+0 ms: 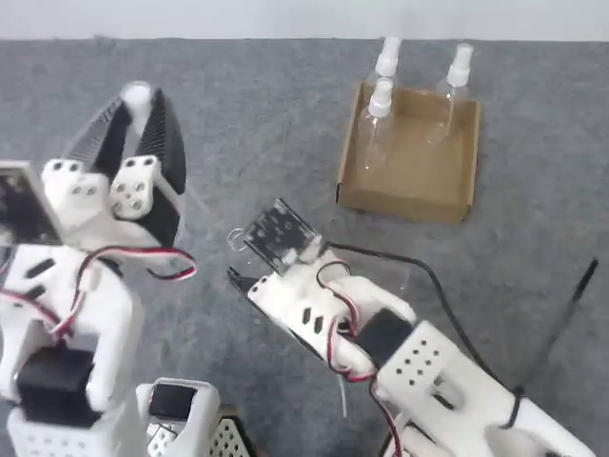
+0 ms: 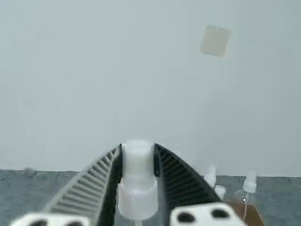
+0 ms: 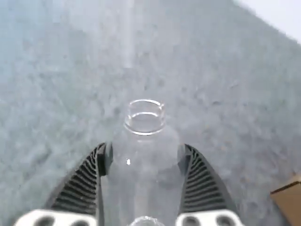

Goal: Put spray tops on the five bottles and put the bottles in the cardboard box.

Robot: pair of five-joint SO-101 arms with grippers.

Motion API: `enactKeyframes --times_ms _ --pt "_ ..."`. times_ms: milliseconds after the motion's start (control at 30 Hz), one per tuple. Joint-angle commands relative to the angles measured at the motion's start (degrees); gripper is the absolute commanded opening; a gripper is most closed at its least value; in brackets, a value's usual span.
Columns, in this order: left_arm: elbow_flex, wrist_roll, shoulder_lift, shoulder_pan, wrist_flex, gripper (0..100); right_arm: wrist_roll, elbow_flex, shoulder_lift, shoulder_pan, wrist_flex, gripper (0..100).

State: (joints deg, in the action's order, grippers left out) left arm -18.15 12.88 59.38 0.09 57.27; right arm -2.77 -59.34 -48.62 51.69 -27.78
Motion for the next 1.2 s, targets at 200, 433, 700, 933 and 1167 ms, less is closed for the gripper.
enactKeyframes --times_ms 200,433,700,933,1167 --pt "0.22 3.87 -5.98 5.36 1.05 1 0.88 -0.62 -5.76 0.40 1.71 0.6" --pt "-3.38 3.69 -5.98 6.51 4.04 1 1.05 -0.62 -6.29 -0.66 1.71 0.6" --pt "-6.29 1.58 -6.33 8.97 4.84 1 1.14 -0.62 -6.29 -4.18 1.71 0.6" --pt "-16.84 1.32 -5.54 13.63 0.53 1 0.79 -2.81 -6.37 -4.18 1.10 0.9" --pt "-18.33 0.70 3.34 11.60 2.99 14 0.97 -3.87 -8.75 -4.44 1.19 0.6"
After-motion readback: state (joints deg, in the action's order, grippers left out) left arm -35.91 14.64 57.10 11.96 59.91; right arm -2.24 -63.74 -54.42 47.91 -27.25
